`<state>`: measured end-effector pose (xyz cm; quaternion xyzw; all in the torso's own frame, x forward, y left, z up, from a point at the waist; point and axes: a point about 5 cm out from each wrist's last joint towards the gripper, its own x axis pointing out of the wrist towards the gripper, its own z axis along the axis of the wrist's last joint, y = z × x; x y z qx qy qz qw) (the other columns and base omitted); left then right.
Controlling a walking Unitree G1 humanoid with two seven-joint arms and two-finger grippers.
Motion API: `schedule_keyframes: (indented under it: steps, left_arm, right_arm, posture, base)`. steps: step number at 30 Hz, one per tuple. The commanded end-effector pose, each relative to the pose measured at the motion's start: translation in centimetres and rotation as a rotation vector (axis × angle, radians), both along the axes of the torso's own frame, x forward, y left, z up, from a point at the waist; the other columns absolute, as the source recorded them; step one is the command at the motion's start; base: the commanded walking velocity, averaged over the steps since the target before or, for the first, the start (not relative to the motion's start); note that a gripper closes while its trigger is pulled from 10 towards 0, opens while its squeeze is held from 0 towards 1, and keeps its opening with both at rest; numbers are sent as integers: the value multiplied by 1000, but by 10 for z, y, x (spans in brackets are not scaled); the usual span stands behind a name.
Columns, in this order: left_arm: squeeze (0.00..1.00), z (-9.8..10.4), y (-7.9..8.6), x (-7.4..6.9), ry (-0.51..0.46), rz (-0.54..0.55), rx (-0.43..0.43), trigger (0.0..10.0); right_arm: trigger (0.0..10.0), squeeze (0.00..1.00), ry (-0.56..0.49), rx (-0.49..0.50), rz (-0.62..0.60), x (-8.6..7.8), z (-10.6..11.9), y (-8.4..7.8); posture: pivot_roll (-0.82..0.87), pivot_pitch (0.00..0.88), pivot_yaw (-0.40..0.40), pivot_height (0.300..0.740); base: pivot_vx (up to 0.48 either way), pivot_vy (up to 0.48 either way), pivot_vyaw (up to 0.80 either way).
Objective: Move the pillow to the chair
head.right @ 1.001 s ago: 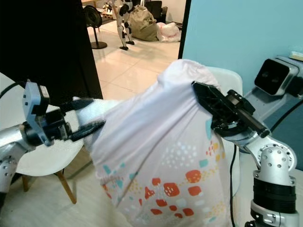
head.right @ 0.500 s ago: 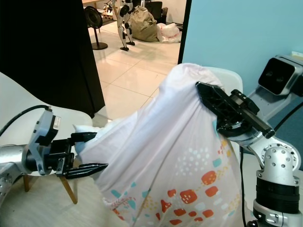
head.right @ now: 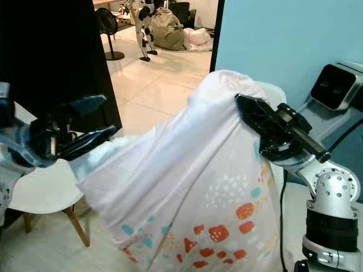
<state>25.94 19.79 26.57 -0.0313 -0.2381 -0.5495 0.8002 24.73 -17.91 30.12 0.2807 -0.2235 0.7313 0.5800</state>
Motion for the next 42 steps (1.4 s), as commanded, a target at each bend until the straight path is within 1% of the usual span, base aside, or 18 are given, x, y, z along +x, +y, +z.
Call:
schedule_keyframes:
  steps: [1,4,6,7,9,12,20,22,26,31,33,34,35,37,38,40,42]
  left_arm:
    - [0,-6,-10,-3,21,-54,17,10000]
    - [0,-13,-18,-6,53,-115,26,10000]
    - [0,-18,-25,-10,79,-177,35,10000]
    - [0,-18,-25,-10,79,-177,35,10000]
    - [0,-23,-33,-13,104,-226,43,10000]
    - [0,-30,-41,-14,128,-255,64,10000]
    - [0,-38,-43,-17,156,-262,101,10000]
    - [0,-42,-42,-19,168,-262,122,10000]
    - [0,-43,-38,-22,173,-256,132,10000]
    - [0,-37,-33,-19,150,-205,102,10000]
    - [0,-24,-30,-16,113,-167,32,10000]
    - [0,-18,-29,-15,93,-165,-8,10000]
    - [0,-18,-29,-15,93,-165,-8,10000]
    - [0,-6,-31,-18,66,-202,-93,10000]
    - [0,-6,-31,-18,66,-202,-93,10000]
    - [0,-4,-33,-20,58,-226,-119,10000]
    - [0,-4,-33,-20,58,-226,-119,10000]
  right_arm:
    - [0,0,-48,18,7,-3,8,0]
    - [0,0,-49,17,8,-3,9,1]
    - [0,0,-49,14,10,-3,9,2]
    - [0,0,-49,14,10,-3,9,2]
    - [0,0,-49,13,11,-3,9,3]
    - [0,0,-50,13,14,-3,8,5]
    - [0,0,-48,11,11,-2,8,6]
    - [0,0,-47,9,10,-2,7,5]
    - [0,0,-44,5,6,0,6,5]
    - [0,0,-39,1,5,1,5,7]
    - [0,0,-36,-3,8,2,4,8]
    - [0,0,-35,-4,10,2,3,9]
    - [0,0,-35,-4,10,2,3,9]
    - [0,0,-34,-5,12,2,3,10]
    - [0,0,-34,-5,12,2,3,10]
    - [0,0,-33,-7,13,3,2,11]
    - [0,0,-33,-7,13,3,2,11]
  posture:
    - [13,0,-53,740]
    - [10,0,-52,740]
    - [10,0,-52,740]
    - [10,0,-52,740]
    - [9,0,-52,740]
    - [9,0,-51,740]
    - [12,0,-52,740]
    - [14,0,-53,740]
    - [19,0,-55,740]
    - [25,0,-58,740]
    - [29,0,-60,740]
    - [31,0,-60,740]
    - [31,0,-60,740]
    - [32,0,-60,740]
    - [32,0,-60,740]
    - [32,0,-60,740]
    - [32,0,-60,740]
  base:
    - [0,0,0]
    - [0,0,0]
    - [0,0,0]
    - [0,0,0]
    - [0,0,0]
    - [0,0,0]
    - [0,0,0]
    - [0,0,0]
    - [0,0,0]
    - [0,0,0]
    - [0,0,0]
    - [0,0,0]
    - [0,0,0]
    - [0,0,0]
    - [0,0,0]
    - [0,0,0]
    - [0,0,0]
